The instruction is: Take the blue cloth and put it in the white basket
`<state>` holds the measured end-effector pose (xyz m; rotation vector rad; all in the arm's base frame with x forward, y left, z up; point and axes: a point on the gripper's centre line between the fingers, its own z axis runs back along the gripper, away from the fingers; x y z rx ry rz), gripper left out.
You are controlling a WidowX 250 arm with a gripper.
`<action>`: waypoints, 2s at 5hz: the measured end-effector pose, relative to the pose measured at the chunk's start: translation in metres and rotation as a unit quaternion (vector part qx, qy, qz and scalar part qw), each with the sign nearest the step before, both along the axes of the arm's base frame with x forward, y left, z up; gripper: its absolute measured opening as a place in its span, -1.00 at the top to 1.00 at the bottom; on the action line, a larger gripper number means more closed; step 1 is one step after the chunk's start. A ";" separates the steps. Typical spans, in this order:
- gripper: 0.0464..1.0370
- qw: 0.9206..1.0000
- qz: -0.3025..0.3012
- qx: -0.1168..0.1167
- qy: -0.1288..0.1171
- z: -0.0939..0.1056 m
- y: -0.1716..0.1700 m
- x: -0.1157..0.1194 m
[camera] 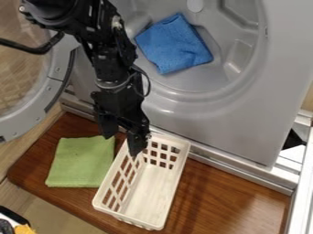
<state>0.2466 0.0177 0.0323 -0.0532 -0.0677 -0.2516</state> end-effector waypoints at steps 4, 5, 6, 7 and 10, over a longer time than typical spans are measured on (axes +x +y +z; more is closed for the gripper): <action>-0.93 0.985 -0.095 0.081 -0.116 0.025 -0.014 0.073; -0.93 0.972 -0.121 0.079 -0.183 0.030 -0.019 0.105; -0.93 0.965 -0.115 0.076 -0.224 0.034 -0.009 0.132; -0.93 0.959 -0.107 0.066 -0.253 0.026 -0.001 0.143; -0.81 0.953 -0.117 0.079 -0.269 0.013 0.014 0.174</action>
